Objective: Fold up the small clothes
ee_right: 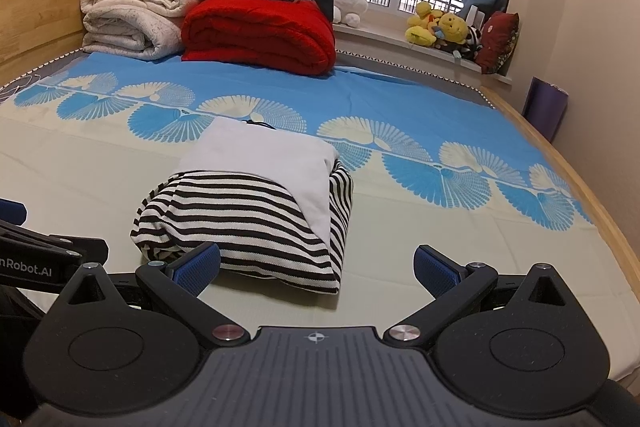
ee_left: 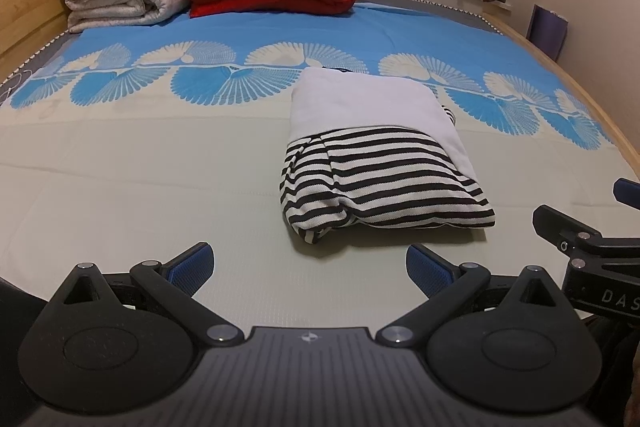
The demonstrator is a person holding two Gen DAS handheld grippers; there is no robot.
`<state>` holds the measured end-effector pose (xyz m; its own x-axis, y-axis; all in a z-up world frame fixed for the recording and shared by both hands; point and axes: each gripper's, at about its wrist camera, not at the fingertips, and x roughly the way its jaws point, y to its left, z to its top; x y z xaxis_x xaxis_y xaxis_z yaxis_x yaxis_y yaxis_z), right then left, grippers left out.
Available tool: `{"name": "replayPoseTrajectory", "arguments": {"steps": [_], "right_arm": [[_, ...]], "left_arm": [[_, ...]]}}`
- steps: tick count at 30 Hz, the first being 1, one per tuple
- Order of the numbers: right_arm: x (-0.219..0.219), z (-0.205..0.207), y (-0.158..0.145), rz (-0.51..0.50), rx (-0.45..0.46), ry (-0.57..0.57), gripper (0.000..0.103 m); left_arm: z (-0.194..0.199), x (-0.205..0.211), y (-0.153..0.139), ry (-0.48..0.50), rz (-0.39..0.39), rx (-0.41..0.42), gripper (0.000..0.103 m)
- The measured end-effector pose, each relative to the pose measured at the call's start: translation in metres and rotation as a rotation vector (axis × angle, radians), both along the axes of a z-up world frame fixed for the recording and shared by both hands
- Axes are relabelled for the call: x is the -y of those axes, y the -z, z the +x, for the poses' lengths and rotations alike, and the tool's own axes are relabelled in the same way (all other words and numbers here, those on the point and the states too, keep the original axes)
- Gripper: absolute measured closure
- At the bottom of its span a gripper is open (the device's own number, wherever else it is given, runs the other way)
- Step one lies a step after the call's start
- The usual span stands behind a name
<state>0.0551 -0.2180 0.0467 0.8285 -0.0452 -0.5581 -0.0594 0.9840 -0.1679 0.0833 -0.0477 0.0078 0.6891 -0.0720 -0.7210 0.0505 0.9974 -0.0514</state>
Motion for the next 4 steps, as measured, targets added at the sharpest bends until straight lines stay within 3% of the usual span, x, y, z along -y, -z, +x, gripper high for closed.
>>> {"name": "replayPoseTrajectory", "arguments": {"steps": [4], "right_arm": [[-0.001,0.0006,0.001,-0.007,-0.004,-0.001,0.001]], "left_arm": [[0.0005,-0.002,0.0001,-0.003,-0.002,-0.003,0.001]]}}
